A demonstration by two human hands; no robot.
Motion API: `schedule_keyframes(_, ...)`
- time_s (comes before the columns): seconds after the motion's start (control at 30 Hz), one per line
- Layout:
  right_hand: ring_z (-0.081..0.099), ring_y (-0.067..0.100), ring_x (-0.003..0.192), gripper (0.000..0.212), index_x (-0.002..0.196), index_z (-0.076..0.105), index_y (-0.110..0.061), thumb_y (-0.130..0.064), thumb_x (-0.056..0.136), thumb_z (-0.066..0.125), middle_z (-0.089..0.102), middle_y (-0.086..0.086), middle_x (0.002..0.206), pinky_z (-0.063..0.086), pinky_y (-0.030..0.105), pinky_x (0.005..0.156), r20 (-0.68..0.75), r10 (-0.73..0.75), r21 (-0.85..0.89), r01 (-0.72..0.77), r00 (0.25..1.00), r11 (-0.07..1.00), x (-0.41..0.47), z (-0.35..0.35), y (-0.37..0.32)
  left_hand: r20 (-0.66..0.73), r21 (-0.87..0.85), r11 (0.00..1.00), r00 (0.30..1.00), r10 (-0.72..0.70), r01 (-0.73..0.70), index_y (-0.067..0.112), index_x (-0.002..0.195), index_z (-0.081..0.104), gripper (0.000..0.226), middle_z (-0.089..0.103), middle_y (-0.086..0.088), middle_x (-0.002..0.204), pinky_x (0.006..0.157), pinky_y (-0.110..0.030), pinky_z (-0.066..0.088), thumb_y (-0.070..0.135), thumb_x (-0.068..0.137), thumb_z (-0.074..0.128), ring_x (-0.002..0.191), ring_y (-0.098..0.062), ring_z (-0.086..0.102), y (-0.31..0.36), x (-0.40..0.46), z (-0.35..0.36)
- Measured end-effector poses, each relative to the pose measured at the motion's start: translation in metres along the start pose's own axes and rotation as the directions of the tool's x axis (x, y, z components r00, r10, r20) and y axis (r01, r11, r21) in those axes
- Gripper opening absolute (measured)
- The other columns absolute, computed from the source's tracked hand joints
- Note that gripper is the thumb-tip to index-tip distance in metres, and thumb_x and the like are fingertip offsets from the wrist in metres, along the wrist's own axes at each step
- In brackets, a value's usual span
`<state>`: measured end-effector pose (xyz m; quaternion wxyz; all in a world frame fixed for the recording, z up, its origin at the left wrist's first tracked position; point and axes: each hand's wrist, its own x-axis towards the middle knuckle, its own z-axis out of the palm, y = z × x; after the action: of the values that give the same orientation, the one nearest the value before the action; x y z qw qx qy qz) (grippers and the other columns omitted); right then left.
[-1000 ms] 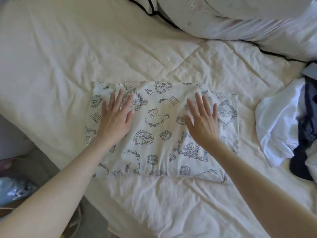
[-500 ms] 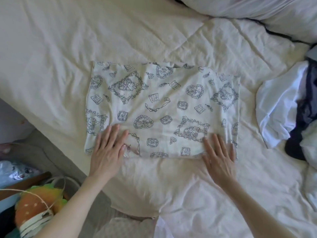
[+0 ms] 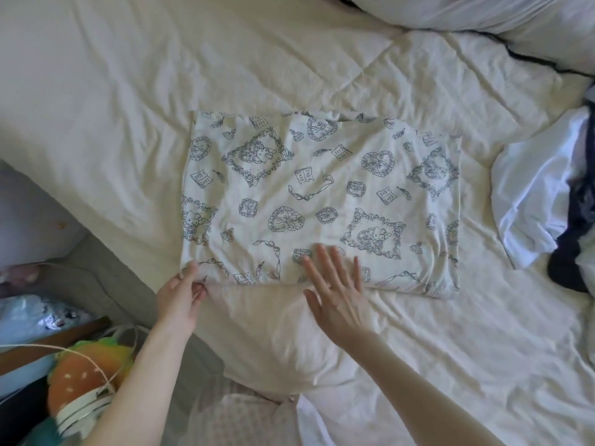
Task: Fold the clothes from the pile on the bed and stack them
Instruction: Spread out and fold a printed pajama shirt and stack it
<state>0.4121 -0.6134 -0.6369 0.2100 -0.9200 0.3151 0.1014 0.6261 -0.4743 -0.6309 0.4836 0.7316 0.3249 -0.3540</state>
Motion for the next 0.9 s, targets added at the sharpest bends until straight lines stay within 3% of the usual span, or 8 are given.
schedule_keyframes(0.17, 0.020, 0.034, 0.141, 0.055, 0.143, 0.041, -0.023, -0.038, 0.091, 0.055, 0.028, 0.008, 0.153, 0.018, 0.062, 0.110, 0.078, 0.002, -0.057, 0.002, 0.997, 0.998, 0.011, 0.015, -0.014, 0.010, -0.153, 0.975, 0.987, -0.161, 0.160, 0.008, 0.084, 0.059, 0.005, 0.059, -0.006, 0.086, 0.064, -0.023, 0.045, 0.008, 0.089, 0.062, 0.075, -0.013, 0.054, 0.010, 0.000, -0.010)
schedule_keyframes(0.33, -0.017, 0.028, 0.144, 0.059, 0.151, 0.002, -0.029, -0.034, 0.100, 0.031, -0.015, 0.002, 0.158, -0.018, 0.052, 0.110, 0.256, 0.035, -0.158, 0.006, 0.966, 0.987, 0.024, 0.021, -0.011, 0.002, -0.145, 0.985, 0.995, 0.095, -0.094, 0.008, 0.081, 0.057, 0.011, 0.063, -0.004, 0.086, 0.076, -0.023, 0.049, 0.006, 0.092, 0.056, 0.086, -0.015, 0.061, 0.013, -0.032, -0.009)
schedule_keyframes(0.47, -0.010, 0.020, 0.146, 0.052, 0.149, 0.023, -0.027, -0.014, 0.100, 0.031, -0.001, -0.002, 0.160, -0.011, 0.044, 0.115, 0.273, 0.032, 0.192, -0.087, 0.962, 0.978, 0.028, 0.002, -0.012, -0.051, -0.046, 0.948, 0.949, 0.312, -0.314, 0.008, 0.090, 0.054, 0.005, 0.055, -0.009, 0.090, 0.086, -0.028, 0.048, 0.009, 0.091, 0.059, 0.085, -0.017, 0.055, 0.016, -0.063, 0.003)
schedule_keyframes(0.5, 0.001, 0.019, 0.147, 0.045, 0.145, 0.036, -0.023, -0.013, 0.101, 0.033, 0.013, -0.001, 0.158, -0.002, 0.040, 0.116, 0.291, 0.066, 0.400, -0.184, 0.954, 0.898, 0.028, -0.010, -0.012, -0.057, -0.024, 0.932, 0.932, 0.359, -0.361, 0.011, 0.088, 0.053, 0.007, 0.053, -0.005, 0.086, 0.081, -0.026, 0.046, 0.010, 0.090, 0.060, 0.079, -0.015, 0.053, 0.019, -0.072, 0.011)
schedule_keyframes(0.57, 0.031, 0.019, 0.140, 0.035, 0.134, 0.052, -0.016, -0.014, 0.100, 0.040, 0.043, 0.002, 0.145, 0.023, 0.028, 0.109, 0.366, 0.178, 0.749, -0.403, 0.913, 0.527, 0.023, -0.038, -0.006, -0.055, 0.047, 0.880, 0.879, 0.474, -0.472, 0.011, 0.091, 0.052, 0.008, 0.049, 0.002, 0.078, 0.072, -0.020, 0.043, 0.012, 0.090, 0.060, 0.067, -0.006, 0.050, 0.026, -0.091, 0.031)
schedule_keyframes(0.63, 0.051, 0.017, 0.123, 0.029, 0.126, 0.057, -0.015, -0.018, 0.099, 0.046, 0.058, 0.002, 0.129, 0.036, 0.028, 0.102, 0.448, 0.248, 0.864, -0.487, 0.859, 0.126, 0.009, -0.064, 0.007, -0.008, 0.132, 0.789, 0.795, 0.606, -0.600, 0.009, 0.096, 0.051, 0.011, 0.049, 0.006, 0.074, 0.063, -0.017, 0.040, 0.014, 0.089, 0.059, 0.062, -0.001, 0.051, 0.033, -0.116, 0.061)
schedule_keyframes(0.73, 0.062, 0.018, 0.107, 0.021, 0.110, 0.062, -0.016, -0.022, 0.099, 0.045, 0.065, 0.004, 0.117, 0.046, 0.036, 0.098, 0.487, 0.303, 0.865, -0.404, 0.819, -0.298, -0.014, -0.089, 0.041, 0.145, 0.176, 0.604, 0.628, 0.765, -0.777, 0.011, 0.094, 0.052, 0.010, 0.055, 0.006, 0.078, 0.064, -0.013, 0.039, 0.013, 0.089, 0.060, 0.067, 0.000, 0.053, 0.033, -0.156, 0.117)
schedule_keyframes(0.9, 0.064, 0.022, 0.101, 0.031, 0.111, 0.059, -0.010, -0.030, 0.101, 0.038, 0.067, 0.007, 0.110, 0.050, 0.037, 0.090, 0.446, 0.508, 0.833, -0.134, 0.737, -0.537, -0.051, -0.105, 0.111, 0.618, 0.195, 0.258, 0.323, 0.717, -0.946, 0.010, 0.093, 0.055, 0.006, 0.050, 0.012, 0.065, 0.050, -0.026, 0.037, 0.014, 0.091, 0.058, 0.055, -0.009, 0.049, -0.032, -0.209, 0.209)
